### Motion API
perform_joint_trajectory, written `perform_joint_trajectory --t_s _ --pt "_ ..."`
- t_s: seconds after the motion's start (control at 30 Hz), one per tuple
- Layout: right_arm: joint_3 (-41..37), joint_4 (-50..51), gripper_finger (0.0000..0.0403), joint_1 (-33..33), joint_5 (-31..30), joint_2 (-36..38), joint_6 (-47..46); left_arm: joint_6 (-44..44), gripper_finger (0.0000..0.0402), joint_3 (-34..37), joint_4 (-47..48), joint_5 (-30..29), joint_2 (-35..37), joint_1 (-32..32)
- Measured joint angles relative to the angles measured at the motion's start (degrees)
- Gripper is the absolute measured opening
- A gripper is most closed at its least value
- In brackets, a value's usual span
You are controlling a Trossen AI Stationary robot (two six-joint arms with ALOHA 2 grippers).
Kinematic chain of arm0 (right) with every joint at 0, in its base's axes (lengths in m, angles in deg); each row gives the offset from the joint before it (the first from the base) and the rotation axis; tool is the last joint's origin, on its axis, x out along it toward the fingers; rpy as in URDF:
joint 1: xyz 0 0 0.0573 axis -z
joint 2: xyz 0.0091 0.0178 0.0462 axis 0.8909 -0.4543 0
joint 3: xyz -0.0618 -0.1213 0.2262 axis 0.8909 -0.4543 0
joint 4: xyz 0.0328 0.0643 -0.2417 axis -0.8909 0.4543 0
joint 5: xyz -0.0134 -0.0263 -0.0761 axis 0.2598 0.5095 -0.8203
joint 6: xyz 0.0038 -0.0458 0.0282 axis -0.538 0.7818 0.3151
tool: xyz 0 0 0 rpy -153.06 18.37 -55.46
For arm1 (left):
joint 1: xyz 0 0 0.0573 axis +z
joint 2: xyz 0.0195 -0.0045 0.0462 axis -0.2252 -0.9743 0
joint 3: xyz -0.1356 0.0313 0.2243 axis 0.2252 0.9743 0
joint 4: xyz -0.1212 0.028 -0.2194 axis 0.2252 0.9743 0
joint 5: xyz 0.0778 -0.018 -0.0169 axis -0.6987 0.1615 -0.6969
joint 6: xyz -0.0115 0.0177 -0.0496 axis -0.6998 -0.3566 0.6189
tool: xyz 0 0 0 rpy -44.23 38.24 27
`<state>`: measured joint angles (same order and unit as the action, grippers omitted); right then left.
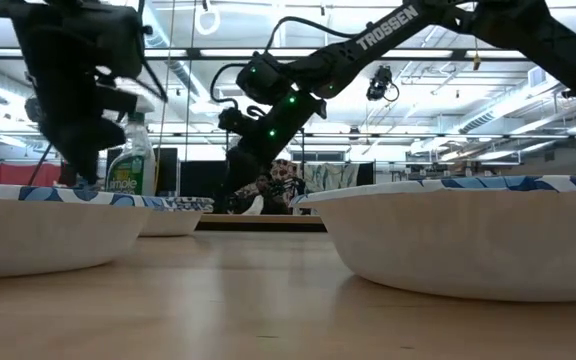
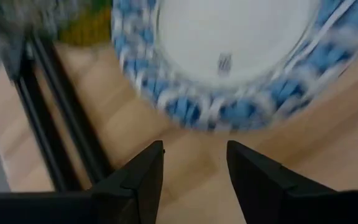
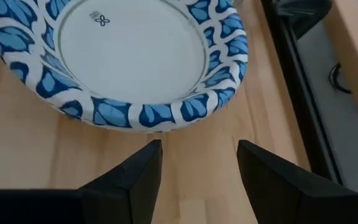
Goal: Nest bowls inside each other
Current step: Stack the white bowl on top of the other white bowl
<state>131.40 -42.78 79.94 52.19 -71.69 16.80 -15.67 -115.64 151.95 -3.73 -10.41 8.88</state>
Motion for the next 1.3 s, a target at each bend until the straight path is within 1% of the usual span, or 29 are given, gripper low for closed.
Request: perform_joint_trajectory --t_s 0.07,0.13,0.23,0.4,0.47,0.57,0.7,0.77,0.9,1.0,1.13,1.23,1.3 --pt "0.0 -0.5 0.0217 -0.2 0.9 0.0 0.1 -0.5 0.018 0.0 -3.2 -4.0 0.0 -1.2" --pt "-0.1 -2.9 0.0217 -0.4 2.5 0.1 0.2 -2.7 0.018 0.0 -6.5 -6.8 0.0 -1.3" --pt "0.0 -5.4 0.0217 -0.6 5.4 0.2 0.4 -5.8 0.018 0.4 -10.4 -7.8 0.0 0.6" --pt "0.0 -6.1 0.0217 0.1 12.2 -0.3 -0.7 -9.7 0.018 4.9 -17.9 -5.2 0.0 4.5" --pt "-0.3 -6.6 0.0217 0.2 13.1 -0.9 -1.4 -10.4 0.018 6.9 -21.8 -3.6 0.0 5.8" --pt "-0.7 -5.3 0.0217 0.3 13.6 -1.7 -2.0 -10.6 0.018 8.4 -24.9 -1.8 0.0 6.7" --pt "-0.7 -3.6 0.0217 0.2 14.9 -2.4 -2.1 -10.6 0.018 8.6 -25.8 -0.7 0.0 6.5" --pt "-0.7 -3.9 0.0217 0.1 13.5 -2.2 -2.0 -10.7 0.018 8.1 -25.2 -0.7 0.0 6.0" --pt "-0.7 -3.5 0.0217 0.5 11.9 1.1 -2.3 -10.7 0.018 5.7 -24.0 -0.6 0.0 4.8" --pt "-0.5 -2.9 0.0217 0.8 11.9 3.9 -2.2 -10.5 0.018 3.3 -20.5 -1.2 0.0 3.6" --pt "-0.6 1.3 0.0217 0.8 11.9 6.6 -1.6 -11.9 0.018 0.1 -16.7 -5.2 0.0 0.8" --pt "-0.6 4.6 0.0216 0.4 14.3 8.9 -1.1 -15.9 0.018 -2.1 -17.0 -8.9 0.0 -2.5" --pt "-2.6 4.6 0.0212 0.0 15.8 10.6 -1.4 -18.7 0.018 -2.7 -17.7 -11.4 0.0 -5.3"
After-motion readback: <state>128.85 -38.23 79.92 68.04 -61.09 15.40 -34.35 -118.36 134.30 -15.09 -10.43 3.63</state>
